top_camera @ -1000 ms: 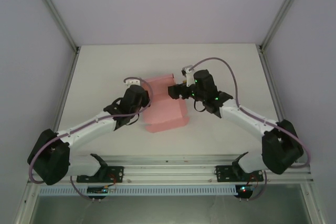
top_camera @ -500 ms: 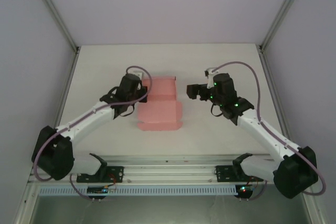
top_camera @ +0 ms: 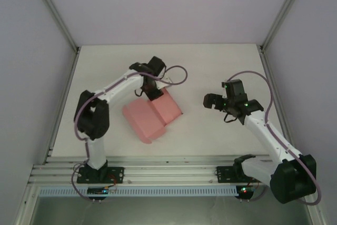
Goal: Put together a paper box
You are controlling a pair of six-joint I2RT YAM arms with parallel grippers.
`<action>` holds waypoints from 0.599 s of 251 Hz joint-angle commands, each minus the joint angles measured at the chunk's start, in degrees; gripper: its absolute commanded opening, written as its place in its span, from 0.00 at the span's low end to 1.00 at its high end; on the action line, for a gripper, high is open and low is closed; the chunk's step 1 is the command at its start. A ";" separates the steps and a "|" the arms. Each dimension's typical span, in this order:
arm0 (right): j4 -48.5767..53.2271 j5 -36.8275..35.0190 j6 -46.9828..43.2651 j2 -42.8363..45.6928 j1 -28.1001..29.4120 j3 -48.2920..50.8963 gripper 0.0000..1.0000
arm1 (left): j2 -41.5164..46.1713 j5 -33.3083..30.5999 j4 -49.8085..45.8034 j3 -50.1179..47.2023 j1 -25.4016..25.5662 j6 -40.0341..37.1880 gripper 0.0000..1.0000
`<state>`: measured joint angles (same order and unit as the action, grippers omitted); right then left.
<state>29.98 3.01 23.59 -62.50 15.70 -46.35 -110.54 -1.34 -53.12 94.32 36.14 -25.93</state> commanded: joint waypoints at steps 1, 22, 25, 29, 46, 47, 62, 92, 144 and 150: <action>2.53 1.52 0.58 0.66 -0.98 0.75 0.99 | -6.97 -3.86 -11.59 7.95 2.43 -9.95 0.00; 2.89 1.45 0.15 0.90 -1.71 1.07 0.99 | -12.08 -7.56 -12.91 11.91 4.06 -11.44 0.00; 2.95 1.44 0.14 0.97 -1.87 1.17 0.99 | -12.86 -8.18 -13.11 12.53 4.23 -11.54 0.00; 2.98 1.39 0.14 0.94 -1.99 1.17 0.99 | -13.75 -8.94 -13.47 13.25 4.52 -11.55 0.00; 3.06 1.71 0.06 1.11 -2.54 1.44 0.99 | -17.18 -11.15 -14.84 16.74 5.29 -11.73 0.03; 3.02 1.77 0.06 1.09 -2.53 1.48 0.99 | -17.18 -11.36 -14.92 16.89 5.32 -11.75 0.04; 2.84 2.48 -0.11 1.28 -2.99 1.87 0.99 | -18.96 -11.41 -15.28 19.07 5.44 -11.68 0.13; 2.44 2.97 -0.13 1.39 -3.77 2.56 0.99 | -20.05 -10.40 -15.17 21.48 5.52 -11.69 0.37; 1.34 5.14 -0.46 1.50 -4.45 2.94 0.99 | -17.60 -8.03 -13.95 21.30 5.66 -11.80 0.66; 1.00 5.39 -0.48 1.55 -4.45 2.99 0.99 | -17.07 -7.58 -13.69 21.11 5.67 -11.82 0.68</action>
<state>31.51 6.15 23.55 -62.00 11.62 -43.68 -130.93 -10.46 -65.36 114.65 41.85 -36.97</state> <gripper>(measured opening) 0.992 0.638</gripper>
